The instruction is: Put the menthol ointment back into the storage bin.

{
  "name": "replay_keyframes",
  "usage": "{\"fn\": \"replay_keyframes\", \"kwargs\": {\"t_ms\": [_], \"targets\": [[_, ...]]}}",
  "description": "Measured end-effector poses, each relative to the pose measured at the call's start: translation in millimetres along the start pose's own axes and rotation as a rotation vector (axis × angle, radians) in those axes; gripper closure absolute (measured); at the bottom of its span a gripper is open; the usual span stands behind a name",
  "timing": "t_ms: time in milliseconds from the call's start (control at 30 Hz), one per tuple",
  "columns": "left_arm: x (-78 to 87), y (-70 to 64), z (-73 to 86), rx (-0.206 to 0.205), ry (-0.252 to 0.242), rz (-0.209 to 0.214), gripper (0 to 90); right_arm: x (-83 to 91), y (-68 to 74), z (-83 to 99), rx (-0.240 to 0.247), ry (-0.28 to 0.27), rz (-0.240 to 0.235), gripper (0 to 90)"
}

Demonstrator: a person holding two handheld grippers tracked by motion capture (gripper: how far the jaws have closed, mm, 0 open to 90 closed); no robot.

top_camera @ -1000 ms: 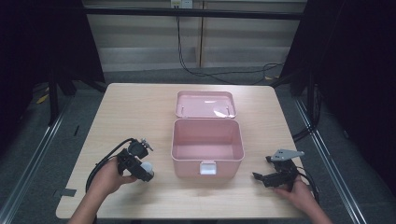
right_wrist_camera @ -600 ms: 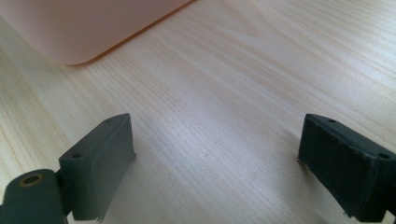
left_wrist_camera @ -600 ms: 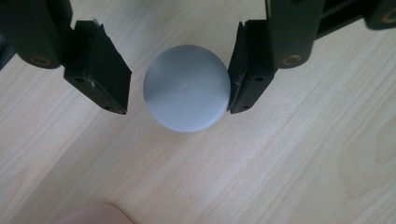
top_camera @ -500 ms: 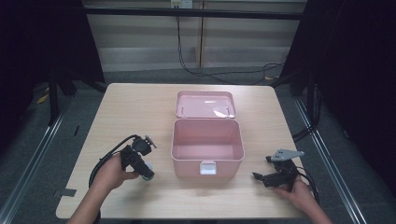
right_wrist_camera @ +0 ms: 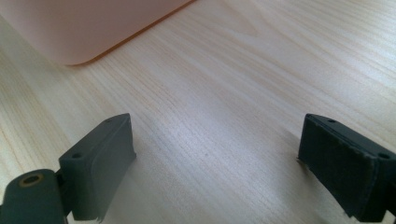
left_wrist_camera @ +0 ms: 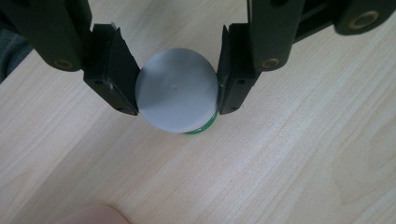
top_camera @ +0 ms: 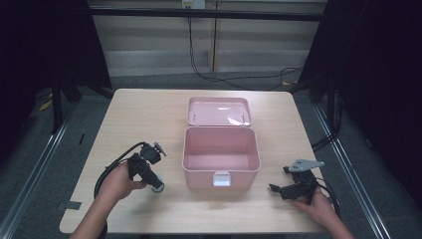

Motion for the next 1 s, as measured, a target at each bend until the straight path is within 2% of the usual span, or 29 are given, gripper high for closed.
{"fn": "replay_keyframes", "kwargs": {"t_ms": [133, 267, 667, 1000], "targets": [[6.5, -2.0, -1.7, 0.001, 0.004, 0.000, 50.1, 0.0, -0.1, 0.0, 0.001, 0.000, 0.000, 9.7], [14.3, -3.2, -3.9, -0.015, 0.024, 0.001, 50.2, 0.0, -0.1, 0.0, 0.002, 0.000, 0.000, 9.7], [43.9, -10.0, -16.8, -0.029, 0.015, -0.004, 50.2, 0.0, -0.1, 0.0, 0.001, 0.000, 0.000, 9.7], [57.3, -13.0, -25.4, -0.036, 0.058, -0.009, 50.3, 0.0, 0.0, 0.0, 0.000, 0.000, 0.000, 9.7]]}}
Point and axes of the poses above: each handheld gripper's, and its own axes: x roughly backward along the jaws, z roughly out of its underside, y roughly to its left, the point moved 3 cm from there along -x, roughly forward along the jaws, and after that the axes turned 1 degree about -y, right-handed, at the moved point
